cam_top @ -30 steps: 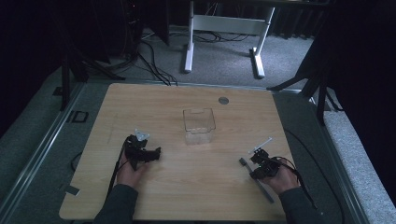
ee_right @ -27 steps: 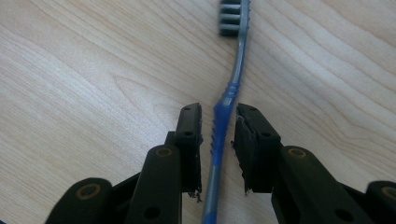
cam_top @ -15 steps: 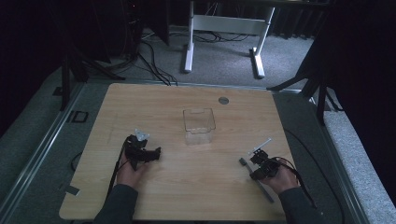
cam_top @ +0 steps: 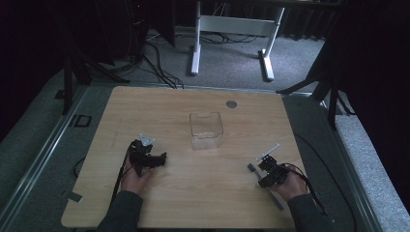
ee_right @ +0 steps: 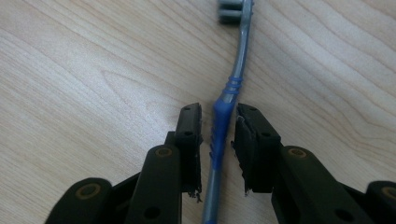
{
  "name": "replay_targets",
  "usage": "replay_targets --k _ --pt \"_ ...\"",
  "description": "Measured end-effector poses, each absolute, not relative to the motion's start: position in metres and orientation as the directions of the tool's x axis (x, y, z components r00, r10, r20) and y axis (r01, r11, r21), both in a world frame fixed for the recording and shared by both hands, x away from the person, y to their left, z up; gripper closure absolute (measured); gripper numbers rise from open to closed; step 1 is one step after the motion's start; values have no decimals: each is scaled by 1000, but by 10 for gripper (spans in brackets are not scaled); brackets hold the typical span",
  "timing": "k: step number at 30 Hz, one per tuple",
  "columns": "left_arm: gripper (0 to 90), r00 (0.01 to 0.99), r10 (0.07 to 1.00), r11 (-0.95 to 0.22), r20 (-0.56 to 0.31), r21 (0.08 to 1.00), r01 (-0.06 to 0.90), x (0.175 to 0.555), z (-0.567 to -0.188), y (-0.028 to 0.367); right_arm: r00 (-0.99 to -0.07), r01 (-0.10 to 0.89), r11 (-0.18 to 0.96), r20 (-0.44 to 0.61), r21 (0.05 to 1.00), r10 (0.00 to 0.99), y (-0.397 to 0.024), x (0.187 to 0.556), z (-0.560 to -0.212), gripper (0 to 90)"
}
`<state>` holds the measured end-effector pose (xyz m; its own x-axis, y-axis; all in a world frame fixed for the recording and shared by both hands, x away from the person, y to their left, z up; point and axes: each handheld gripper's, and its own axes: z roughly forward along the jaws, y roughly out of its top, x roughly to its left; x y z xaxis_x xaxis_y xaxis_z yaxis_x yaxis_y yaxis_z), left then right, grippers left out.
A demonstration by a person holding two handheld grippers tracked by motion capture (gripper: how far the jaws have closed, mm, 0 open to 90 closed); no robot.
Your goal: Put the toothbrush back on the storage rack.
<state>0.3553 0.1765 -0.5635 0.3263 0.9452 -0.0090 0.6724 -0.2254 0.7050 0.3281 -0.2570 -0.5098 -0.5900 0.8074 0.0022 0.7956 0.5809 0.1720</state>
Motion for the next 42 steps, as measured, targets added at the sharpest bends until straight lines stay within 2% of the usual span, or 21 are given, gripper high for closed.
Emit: replay_targets --k 25,42 --pt "108 327 945 -226 -9 705 673 355 -564 177 -595 795 589 -5 146 804 -255 329 -515 721" --pt "108 326 945 -225 -9 705 672 355 -564 176 -599 792 596 -22 130 801 -254 330 -516 792"
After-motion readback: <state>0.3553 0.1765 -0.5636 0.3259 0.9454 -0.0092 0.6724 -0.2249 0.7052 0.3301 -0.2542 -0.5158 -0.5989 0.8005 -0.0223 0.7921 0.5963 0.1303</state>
